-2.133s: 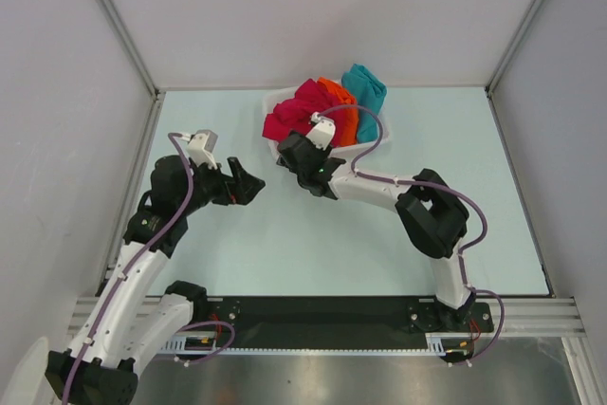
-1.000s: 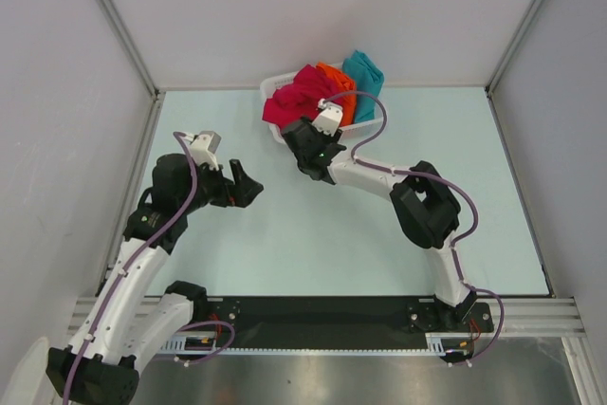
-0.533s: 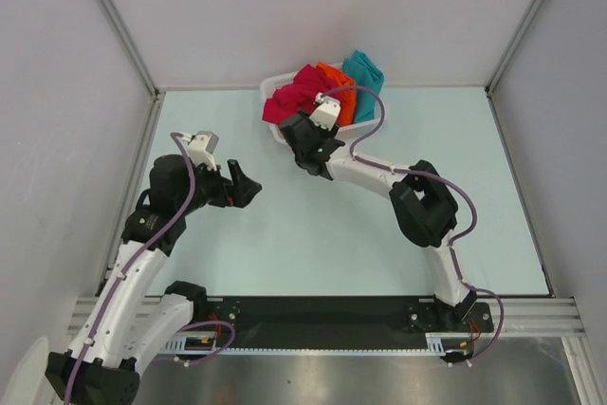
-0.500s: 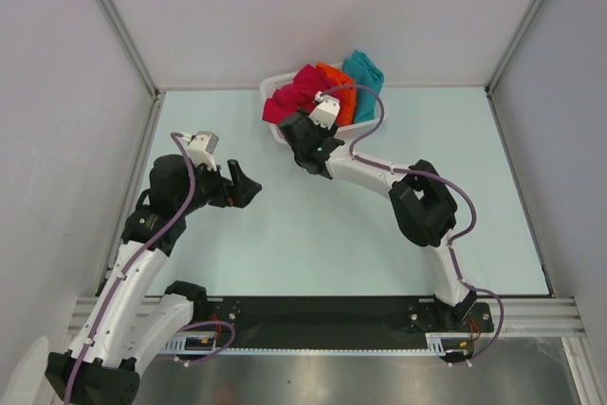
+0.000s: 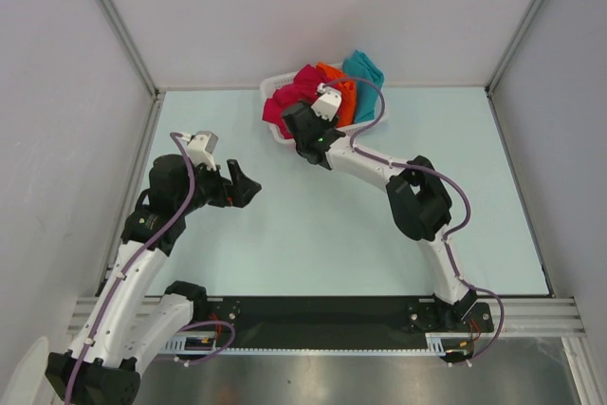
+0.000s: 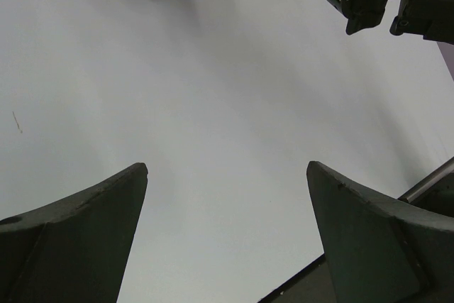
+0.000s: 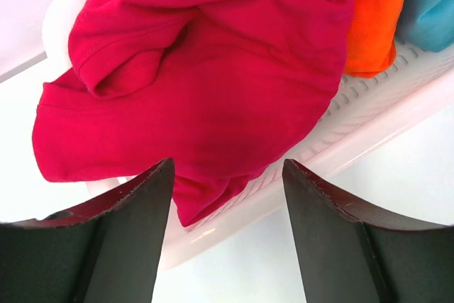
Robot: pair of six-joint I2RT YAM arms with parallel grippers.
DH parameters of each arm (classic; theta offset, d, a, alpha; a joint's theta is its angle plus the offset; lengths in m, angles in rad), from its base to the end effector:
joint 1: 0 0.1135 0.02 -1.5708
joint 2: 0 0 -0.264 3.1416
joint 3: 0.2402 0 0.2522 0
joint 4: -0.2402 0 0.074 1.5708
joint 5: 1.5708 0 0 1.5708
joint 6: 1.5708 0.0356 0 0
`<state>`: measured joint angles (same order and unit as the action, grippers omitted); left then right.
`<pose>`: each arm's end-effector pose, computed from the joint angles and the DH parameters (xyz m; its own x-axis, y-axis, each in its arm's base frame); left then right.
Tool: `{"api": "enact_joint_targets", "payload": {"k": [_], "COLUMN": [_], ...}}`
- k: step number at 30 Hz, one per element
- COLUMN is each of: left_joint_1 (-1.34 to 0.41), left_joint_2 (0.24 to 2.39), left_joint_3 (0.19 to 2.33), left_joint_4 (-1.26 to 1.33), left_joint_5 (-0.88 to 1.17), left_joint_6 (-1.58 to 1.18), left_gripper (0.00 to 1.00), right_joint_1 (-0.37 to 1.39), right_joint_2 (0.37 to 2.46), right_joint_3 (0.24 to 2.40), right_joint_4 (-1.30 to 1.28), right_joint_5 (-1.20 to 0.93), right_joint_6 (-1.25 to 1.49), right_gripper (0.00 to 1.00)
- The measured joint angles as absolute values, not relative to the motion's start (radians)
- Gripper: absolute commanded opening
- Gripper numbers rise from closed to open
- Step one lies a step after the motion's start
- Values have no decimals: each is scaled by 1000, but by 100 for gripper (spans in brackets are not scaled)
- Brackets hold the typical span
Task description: Fold and stack the t-shirts
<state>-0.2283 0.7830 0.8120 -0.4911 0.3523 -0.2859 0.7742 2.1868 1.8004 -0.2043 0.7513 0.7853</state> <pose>0.1649 -0.0509 0.3189 -0.5614 -0.1413 -0.8154 0.3700 0.8385 -0.4000 0.3781 0.3358 0.2365 -0.3562 0.3743 -0.8561 0.2069 0.9251 0.3184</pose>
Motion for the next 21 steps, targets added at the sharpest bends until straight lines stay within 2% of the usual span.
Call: {"api": "enact_joint_targets", "payload": {"k": [21], "left_joint_1": [-226], "left_joint_2": [789], "left_joint_3": [812], "left_joint_4": [-489], "left_joint_5": [353], "left_joint_6": [-286], "left_gripper": [100], "right_joint_1": [793], "right_joint_2": [2130], "right_joint_3": [1670], "right_joint_4": [-210], "right_joint_5": [746], "right_joint_6": [820], "right_gripper": [69]}}
